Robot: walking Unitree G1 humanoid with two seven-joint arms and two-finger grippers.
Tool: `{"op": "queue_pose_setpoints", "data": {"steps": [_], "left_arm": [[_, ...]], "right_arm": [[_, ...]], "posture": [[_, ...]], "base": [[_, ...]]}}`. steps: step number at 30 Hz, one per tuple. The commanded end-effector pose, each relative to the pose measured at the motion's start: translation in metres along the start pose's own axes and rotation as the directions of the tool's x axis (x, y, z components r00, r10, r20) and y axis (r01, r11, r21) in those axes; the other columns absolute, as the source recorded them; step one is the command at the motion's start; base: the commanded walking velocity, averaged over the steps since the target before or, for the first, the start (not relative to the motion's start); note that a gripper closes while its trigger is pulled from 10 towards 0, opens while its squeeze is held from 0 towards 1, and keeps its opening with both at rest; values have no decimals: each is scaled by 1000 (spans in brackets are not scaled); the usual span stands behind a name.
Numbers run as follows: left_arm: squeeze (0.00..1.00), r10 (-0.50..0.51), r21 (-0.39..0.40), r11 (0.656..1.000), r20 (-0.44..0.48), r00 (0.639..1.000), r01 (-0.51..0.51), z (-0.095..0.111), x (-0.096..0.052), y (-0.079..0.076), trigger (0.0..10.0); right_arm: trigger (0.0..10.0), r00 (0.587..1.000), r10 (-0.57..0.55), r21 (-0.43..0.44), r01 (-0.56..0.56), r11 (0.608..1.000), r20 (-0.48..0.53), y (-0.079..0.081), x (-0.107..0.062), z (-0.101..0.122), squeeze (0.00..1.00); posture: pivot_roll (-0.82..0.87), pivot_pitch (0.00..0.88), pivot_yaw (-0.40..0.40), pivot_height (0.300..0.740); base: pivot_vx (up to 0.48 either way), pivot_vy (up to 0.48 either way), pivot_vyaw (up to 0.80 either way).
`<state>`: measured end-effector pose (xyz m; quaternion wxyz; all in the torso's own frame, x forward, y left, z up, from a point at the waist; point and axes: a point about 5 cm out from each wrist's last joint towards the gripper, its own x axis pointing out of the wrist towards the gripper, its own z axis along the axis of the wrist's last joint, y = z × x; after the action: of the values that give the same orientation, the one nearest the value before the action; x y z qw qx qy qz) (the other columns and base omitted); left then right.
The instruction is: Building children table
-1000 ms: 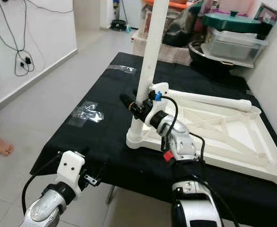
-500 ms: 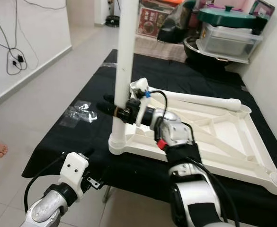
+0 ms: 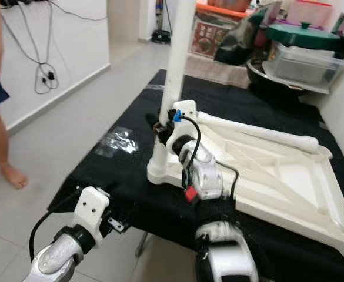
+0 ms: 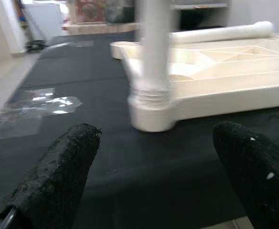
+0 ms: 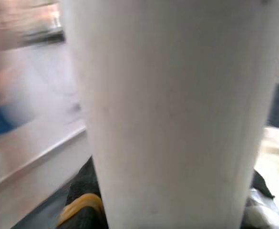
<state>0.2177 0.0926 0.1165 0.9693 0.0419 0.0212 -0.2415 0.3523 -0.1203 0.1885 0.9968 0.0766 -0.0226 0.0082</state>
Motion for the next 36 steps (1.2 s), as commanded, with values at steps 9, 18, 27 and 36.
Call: {"op": "queue_pose_setpoints", "data": {"steps": [9, 18, 27, 36], "left_arm": [[0, 4, 0, 1000, -20, 1000, -4, -6, 0, 2, 10000], [0, 1, -4, 1000, -24, 1000, -1, -8, 2, 2, 10000], [0, -12, -8, 1000, -24, 1000, 12, -11, 2, -2, 10000], [0, -19, -11, 1000, -23, 1000, 19, -12, 2, -4, 10000]], "right_arm": [[0, 917, -375, 96, 389, 916, -139, -13, -22, -32, 0], [10000, 981, -194, 136, 193, 972, -1, 6, -15, -10, 1000], [10000, 981, 185, 144, -193, 971, 66, -23, 4, -4, 0], [10000, 640, 767, 142, -756, 639, -46, -11, 2, 1, 0]], "posture": [[121, 0, -108, 740], [114, 0, -110, 740], [107, 0, -112, 740], [112, 0, -118, 740]], "base": [[0, 0, 0], [0, 0, 0], [0, 0, 0], [0, 0, 0]]}}
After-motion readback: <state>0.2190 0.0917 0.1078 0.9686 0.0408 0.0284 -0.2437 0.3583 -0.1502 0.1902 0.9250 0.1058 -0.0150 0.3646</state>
